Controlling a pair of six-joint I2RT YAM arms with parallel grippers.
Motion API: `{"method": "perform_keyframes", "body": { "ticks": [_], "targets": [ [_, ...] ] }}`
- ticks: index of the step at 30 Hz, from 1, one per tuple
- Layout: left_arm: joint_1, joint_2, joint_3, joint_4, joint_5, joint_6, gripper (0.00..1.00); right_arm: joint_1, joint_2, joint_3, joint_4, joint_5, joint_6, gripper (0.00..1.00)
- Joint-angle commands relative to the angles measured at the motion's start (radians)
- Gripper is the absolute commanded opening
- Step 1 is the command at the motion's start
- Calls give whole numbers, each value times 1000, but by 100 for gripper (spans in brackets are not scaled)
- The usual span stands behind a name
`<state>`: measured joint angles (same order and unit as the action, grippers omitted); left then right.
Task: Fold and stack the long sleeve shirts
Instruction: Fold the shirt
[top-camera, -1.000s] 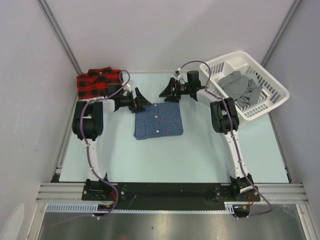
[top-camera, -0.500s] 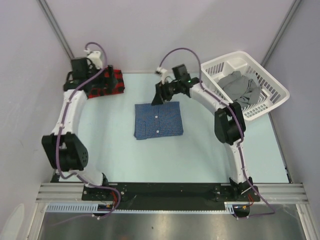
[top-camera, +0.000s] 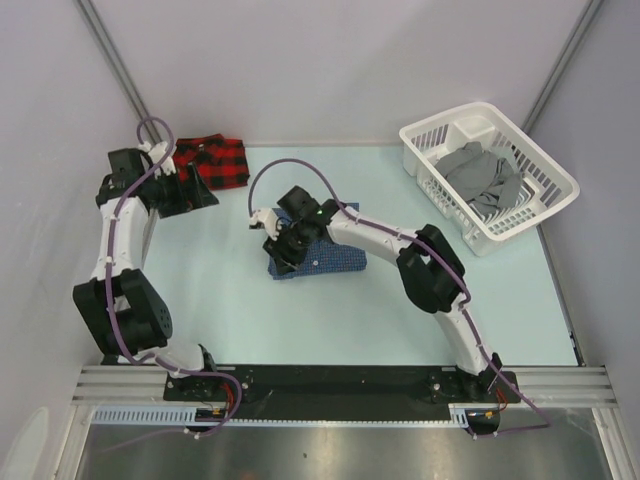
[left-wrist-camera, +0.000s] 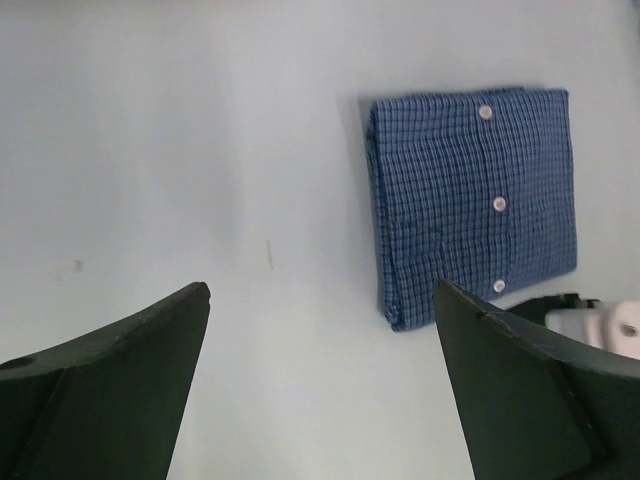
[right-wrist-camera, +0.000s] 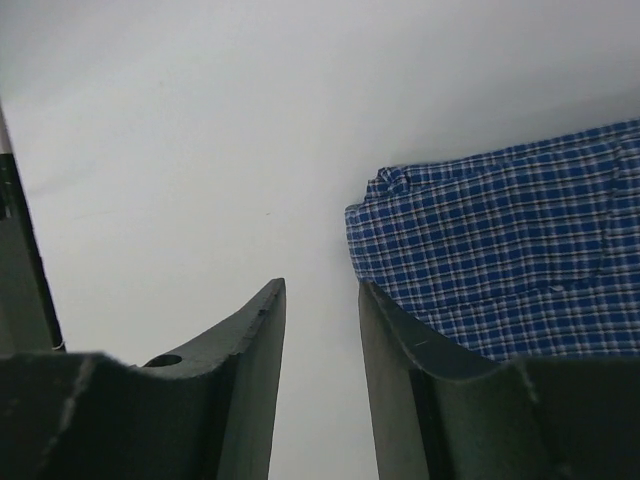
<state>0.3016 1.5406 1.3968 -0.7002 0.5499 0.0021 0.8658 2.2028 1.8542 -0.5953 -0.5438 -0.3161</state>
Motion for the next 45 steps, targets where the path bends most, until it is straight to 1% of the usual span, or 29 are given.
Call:
{"method": "perform_keyframes", "body": {
  "ticks": [1,4,7,11,12,13,15,16,17,18,19,21,23,24,26,29,30,31,33,34,35,36,37,39,41,42,43,44,45],
  "targets": [
    [7,-8,-38,-15,116,-22,100,38,29,45,9,102,-20,40],
    [7,-13,-54,-5,104,-19,99,52,70,68,8,145,-15,42],
    [8,-14,-58,-7,97,-16,99,62,120,100,8,176,-18,46],
    [11,-23,-71,-16,96,-4,99,73,173,108,3,209,-41,45],
    [13,-27,-74,-16,93,-4,100,75,187,97,2,215,-49,43],
    [17,-30,-81,-16,90,21,99,73,193,86,-7,217,-60,38],
    [28,-33,-84,-16,76,16,99,75,195,50,-24,225,-101,29],
    [42,-27,-87,-18,81,10,100,75,189,33,-46,223,-119,18],
    [50,-24,-85,-18,96,4,99,75,176,11,-54,210,-155,12],
    [56,-11,-85,-24,138,4,99,75,158,-51,-60,197,-172,6],
    [56,-10,-87,-27,151,10,99,73,111,-82,-64,190,-185,0],
    [56,-8,-94,-25,192,32,98,73,63,-143,-89,141,-251,0],
    [51,-5,-107,-28,219,73,96,65,-24,-231,-155,79,-308,0],
    [41,-2,-110,-36,229,97,95,64,-60,-263,-176,67,-371,0],
    [-4,4,-120,-54,216,152,94,52,-156,-366,-254,42,-429,0],
    [-85,42,-153,-70,255,183,93,32,-248,-496,-372,31,-558,0],
    [-108,56,-163,-64,266,187,91,15,-264,-524,-398,38,-581,0],
    [-151,90,-191,-52,278,182,88,6,-282,-553,-428,45,-616,0],
    [-182,127,-223,17,335,133,86,-23,-325,-621,-437,91,-626,9],
    [-205,154,-258,46,367,109,82,-30,-337,-628,-445,102,-618,22],
    [-216,202,-275,111,421,52,79,-42,-347,-625,-454,105,-591,30],
    [-225,229,-289,145,441,24,76,-48,-366,-595,-474,96,-568,38],
    [-246,252,-315,175,455,4,70,-63,-374,-570,-486,85,-545,51],
    [-268,303,-340,258,475,-66,65,-74,-383,-480,-514,44,-477,57],
    [-291,322,-380,350,485,-132,63,-100,-380,-425,-517,-2,-410,59],
    [-294,331,-396,381,467,-154,59,-111,-370,-380,-511,-14,-388,62],
    [-292,334,-422,410,458,-172,58,-132,-361,-359,-505,-28,-362,62],
    [-323,340,-432,465,458,-206,57,-145,-350,-343,-497,-28,-342,62],
    [-332,361,-436,478,441,-218,55,-158,-336,-320,-465,-22,-289,62]
  ]
}}
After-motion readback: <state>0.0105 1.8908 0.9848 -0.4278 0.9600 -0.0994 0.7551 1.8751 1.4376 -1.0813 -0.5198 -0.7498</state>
